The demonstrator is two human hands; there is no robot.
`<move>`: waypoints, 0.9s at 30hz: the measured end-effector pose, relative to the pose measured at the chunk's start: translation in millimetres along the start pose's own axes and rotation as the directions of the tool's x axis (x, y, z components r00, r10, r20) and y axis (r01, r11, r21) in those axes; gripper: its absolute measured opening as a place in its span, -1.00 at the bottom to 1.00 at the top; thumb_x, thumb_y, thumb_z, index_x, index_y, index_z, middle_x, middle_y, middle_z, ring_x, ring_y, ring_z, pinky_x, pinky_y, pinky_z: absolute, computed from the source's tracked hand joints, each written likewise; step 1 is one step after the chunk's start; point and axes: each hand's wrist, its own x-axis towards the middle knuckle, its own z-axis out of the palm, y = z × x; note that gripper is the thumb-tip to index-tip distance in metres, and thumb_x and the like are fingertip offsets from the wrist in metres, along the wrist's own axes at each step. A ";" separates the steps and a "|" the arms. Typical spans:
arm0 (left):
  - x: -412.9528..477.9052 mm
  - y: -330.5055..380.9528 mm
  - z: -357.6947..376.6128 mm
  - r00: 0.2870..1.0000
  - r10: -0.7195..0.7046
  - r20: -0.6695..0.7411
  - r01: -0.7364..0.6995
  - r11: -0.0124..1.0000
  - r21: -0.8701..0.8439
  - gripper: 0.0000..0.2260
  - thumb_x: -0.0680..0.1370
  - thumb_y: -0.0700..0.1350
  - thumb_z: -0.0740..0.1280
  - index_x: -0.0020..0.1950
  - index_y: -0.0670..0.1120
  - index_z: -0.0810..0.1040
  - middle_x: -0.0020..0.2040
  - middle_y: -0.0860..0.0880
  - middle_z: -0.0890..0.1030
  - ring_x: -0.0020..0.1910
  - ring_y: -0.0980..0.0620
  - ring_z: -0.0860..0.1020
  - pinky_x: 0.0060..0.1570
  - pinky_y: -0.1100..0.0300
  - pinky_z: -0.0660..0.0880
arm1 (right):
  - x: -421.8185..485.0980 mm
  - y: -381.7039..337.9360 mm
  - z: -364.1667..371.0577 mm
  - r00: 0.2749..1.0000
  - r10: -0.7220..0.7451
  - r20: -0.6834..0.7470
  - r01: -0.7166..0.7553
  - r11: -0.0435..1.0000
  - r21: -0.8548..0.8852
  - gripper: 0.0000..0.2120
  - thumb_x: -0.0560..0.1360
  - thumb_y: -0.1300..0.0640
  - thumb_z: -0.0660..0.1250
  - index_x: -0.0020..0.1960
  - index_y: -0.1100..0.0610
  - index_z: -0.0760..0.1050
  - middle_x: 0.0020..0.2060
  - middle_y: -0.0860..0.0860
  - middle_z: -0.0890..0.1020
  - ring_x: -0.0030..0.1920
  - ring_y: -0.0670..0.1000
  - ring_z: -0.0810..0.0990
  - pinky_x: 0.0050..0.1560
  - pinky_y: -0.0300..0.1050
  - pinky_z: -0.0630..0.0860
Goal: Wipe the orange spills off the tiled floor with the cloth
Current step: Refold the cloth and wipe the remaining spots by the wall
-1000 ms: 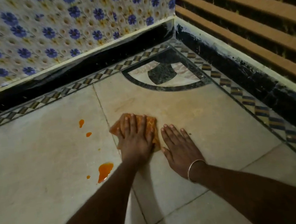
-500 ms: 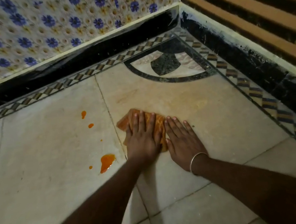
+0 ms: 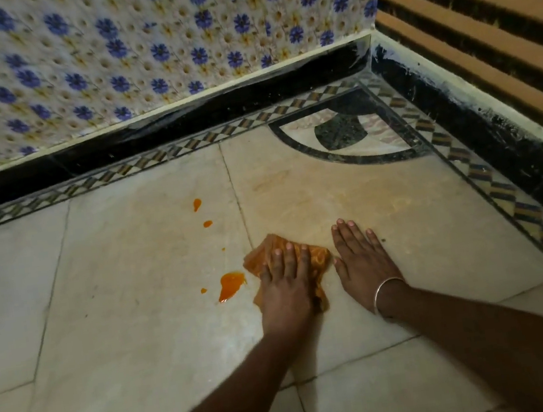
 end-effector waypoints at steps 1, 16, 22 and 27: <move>-16.9 2.7 3.1 1.000 0.017 0.004 -0.017 1.000 -0.004 -0.24 0.69 0.09 0.21 0.68 0.01 -0.25 0.68 -0.09 -0.25 0.67 -0.18 -0.23 0.58 -0.13 -0.27 | -0.1 -2.3 -2.2 1.000 0.007 0.018 -0.007 1.000 -0.012 -0.39 0.64 -0.07 -0.16 0.63 0.13 -0.18 0.62 0.04 -0.14 0.61 0.03 -0.19 0.58 0.07 -0.19; -49.8 -122.6 -60.2 0.751 -0.655 0.088 0.366 0.301 -0.881 -0.64 0.73 0.10 0.14 0.04 -0.09 0.63 0.05 -0.24 0.68 0.10 -0.24 0.63 0.15 -0.12 0.53 | 23.5 -80.7 -22.4 0.990 -0.136 0.037 0.135 0.990 0.031 -0.40 0.68 -0.09 -0.09 0.63 0.12 -0.12 0.62 0.05 -0.12 0.61 0.04 -0.20 0.58 0.07 -0.21; -61.7 -132.0 -39.1 0.777 -0.532 -0.336 0.293 0.779 -0.555 -0.46 0.70 0.23 -0.03 0.59 0.03 0.35 0.59 -0.05 0.38 0.59 -0.07 0.28 0.51 -0.06 0.06 | 33.1 -94.4 5.2 0.973 -0.228 0.037 0.227 0.974 0.011 -0.41 0.68 -0.12 -0.18 0.63 0.09 -0.16 0.62 0.05 -0.12 0.61 0.04 -0.20 0.58 0.10 -0.20; -31.2 -89.4 12.6 0.990 -0.096 -0.105 0.091 0.994 -0.054 -0.44 0.69 0.29 -0.21 0.68 0.21 -0.17 0.68 0.07 -0.27 0.64 0.03 -0.36 0.58 -0.27 -0.30 | 34.8 -88.5 13.2 0.959 -0.284 -0.011 0.283 0.958 -0.035 -0.33 0.58 -0.10 -0.32 0.63 0.14 -0.10 0.62 0.07 -0.06 0.61 0.05 -0.13 0.59 0.10 -0.14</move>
